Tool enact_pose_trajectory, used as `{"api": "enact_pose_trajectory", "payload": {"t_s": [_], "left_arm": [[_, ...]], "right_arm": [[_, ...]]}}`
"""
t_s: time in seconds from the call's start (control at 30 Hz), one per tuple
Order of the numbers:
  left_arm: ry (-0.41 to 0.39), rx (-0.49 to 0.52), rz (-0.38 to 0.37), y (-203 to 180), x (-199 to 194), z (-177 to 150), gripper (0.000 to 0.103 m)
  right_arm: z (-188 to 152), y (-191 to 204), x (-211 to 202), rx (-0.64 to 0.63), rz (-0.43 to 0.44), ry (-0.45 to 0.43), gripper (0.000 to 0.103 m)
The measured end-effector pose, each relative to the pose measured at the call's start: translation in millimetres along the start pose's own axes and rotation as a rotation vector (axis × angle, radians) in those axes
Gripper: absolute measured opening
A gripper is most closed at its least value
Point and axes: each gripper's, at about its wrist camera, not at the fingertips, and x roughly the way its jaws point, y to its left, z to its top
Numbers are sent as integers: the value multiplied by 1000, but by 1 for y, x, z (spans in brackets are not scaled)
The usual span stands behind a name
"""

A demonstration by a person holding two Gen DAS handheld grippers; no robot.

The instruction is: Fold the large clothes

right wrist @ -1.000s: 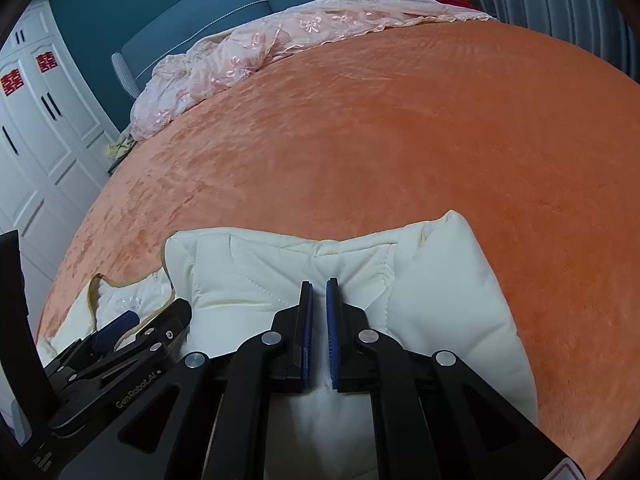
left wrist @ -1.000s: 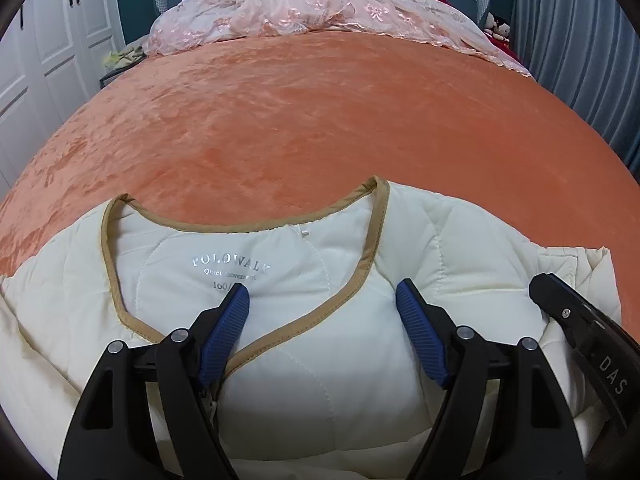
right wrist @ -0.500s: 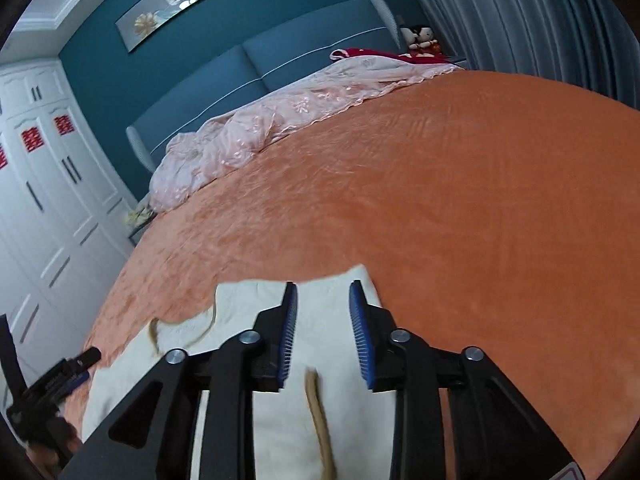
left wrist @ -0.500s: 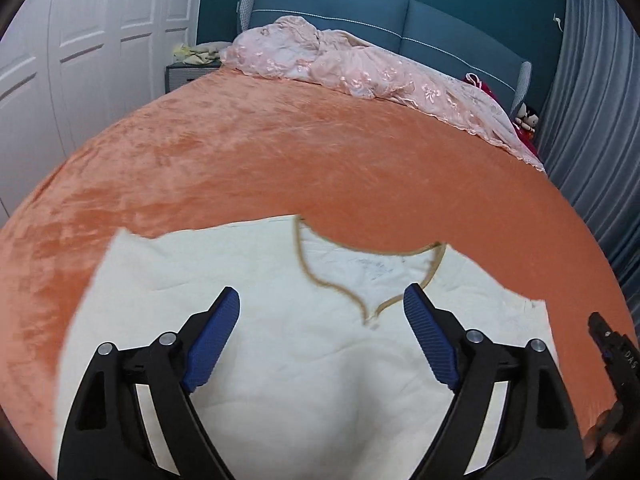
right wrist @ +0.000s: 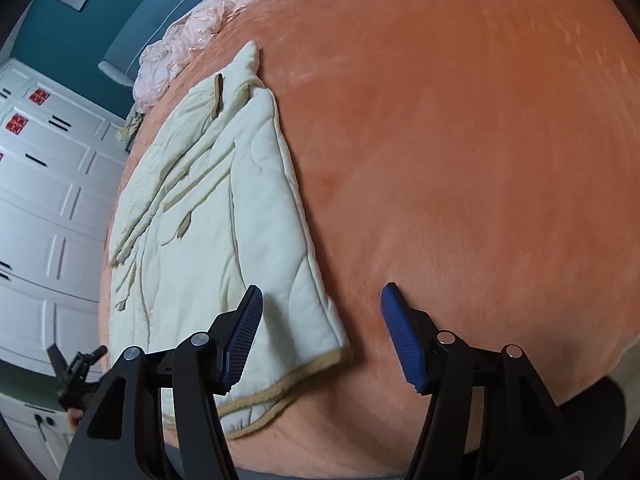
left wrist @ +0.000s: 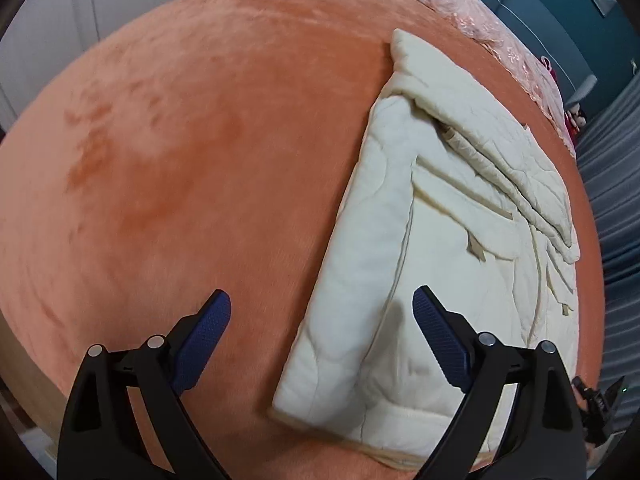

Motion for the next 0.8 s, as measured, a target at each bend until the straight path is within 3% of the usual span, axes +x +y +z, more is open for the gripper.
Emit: {"api": "enact_pose_trajectory", "payload": {"t_s": [0.17,0.23,0.27,0.3,0.33,0.37,0.43,0.63,0.8], "left_arm": [[20,-51,-105,-1,5,-18,89],[20,-50,-107,-8,8,-21,81],[15,-49,-98,-10,8,-24,77],[13,-38,-96,-13,7,-23,61],[22,-29,-92,-16,7,-23,45],[33,-23,-85,-18,5,-23,39],[22,-3,-83,-19,-3,-23,19],[-12,69,-87,-28,-48,-24,8],[29,204,-48,-31,-101,-48,8]], "right_arm": [[-15,6,8,46,98,4,62],[-16,8,13,61,98,8,62],[-15,12,13,63,100,0,57],[-15,15,14,67,108,-7,51],[-15,18,15,71,115,-6,34],[-14,22,15,70,112,-6,19],[-12,33,11,38,81,-24,10],[-13,53,-34,-83,80,-43,5],[-38,66,-82,-274,12,73,5]]}}
